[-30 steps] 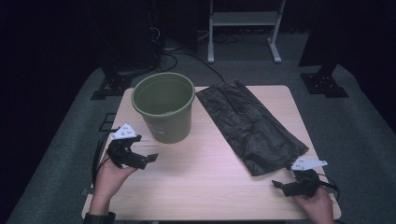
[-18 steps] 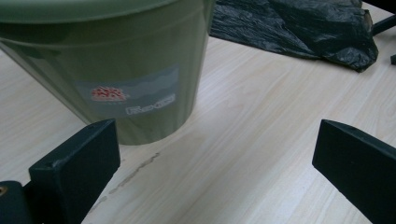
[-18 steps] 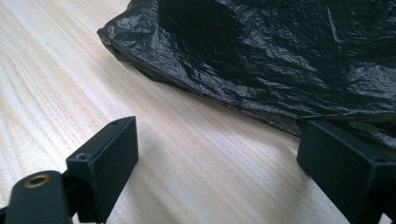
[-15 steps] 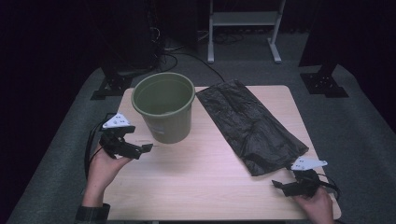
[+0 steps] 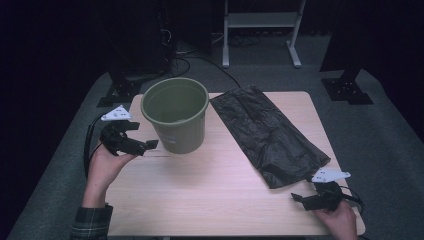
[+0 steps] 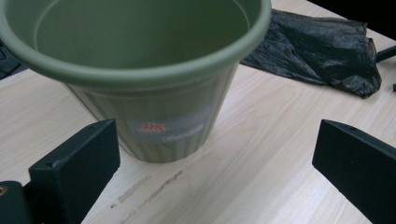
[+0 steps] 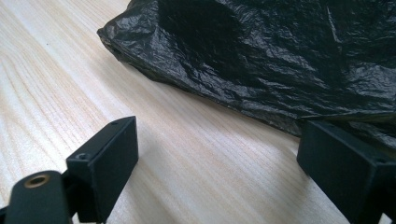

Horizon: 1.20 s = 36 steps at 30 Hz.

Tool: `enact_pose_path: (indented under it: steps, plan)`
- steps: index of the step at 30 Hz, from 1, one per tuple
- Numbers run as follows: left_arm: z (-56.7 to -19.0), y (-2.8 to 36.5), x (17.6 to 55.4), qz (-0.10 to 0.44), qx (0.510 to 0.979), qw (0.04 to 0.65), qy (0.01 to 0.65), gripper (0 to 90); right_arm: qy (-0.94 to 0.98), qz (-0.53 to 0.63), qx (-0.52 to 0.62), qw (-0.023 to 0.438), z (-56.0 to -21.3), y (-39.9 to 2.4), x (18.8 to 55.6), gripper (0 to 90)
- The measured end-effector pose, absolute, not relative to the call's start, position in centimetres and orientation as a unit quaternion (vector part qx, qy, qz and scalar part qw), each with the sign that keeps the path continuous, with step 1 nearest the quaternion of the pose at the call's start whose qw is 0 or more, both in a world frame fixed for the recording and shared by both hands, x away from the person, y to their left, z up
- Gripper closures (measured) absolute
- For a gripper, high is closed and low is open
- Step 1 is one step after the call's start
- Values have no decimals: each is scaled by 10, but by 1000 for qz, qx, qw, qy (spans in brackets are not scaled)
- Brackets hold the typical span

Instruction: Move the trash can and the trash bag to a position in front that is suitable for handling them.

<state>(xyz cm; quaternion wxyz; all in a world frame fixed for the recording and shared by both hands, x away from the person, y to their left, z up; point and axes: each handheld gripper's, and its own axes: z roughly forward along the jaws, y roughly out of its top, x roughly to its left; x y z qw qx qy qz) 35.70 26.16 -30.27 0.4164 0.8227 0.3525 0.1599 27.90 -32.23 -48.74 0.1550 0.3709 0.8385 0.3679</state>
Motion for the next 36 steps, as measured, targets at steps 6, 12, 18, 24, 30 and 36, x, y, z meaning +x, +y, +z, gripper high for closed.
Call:
enact_pose_path:
  steps: [6, 12, 18, 24, 30, 36]
  plan:
    - [-297, 262, 368, 159, 822, 418, 354, 0, 838, 368, 371, 155, -487, -322, 279, 109]
    - [-293, 264, 380, 163, 815, 421, 363, 0, 838, 368, 371, 155, -487, -322, 279, 109]
    - [-288, 267, 395, 169, 812, 420, 367, 0, 838, 368, 371, 155, -487, -322, 279, 109]
    - [-287, 271, 411, 178, 809, 416, 376, 0, 838, 368, 371, 155, -487, -322, 279, 110]
    - [-292, 276, 427, 177, 805, 410, 391, 0, 838, 368, 371, 155, -487, -322, 279, 110]
    - [-297, 278, 439, 171, 803, 411, 395, 0, 839, 368, 371, 155, -487, -322, 279, 110]
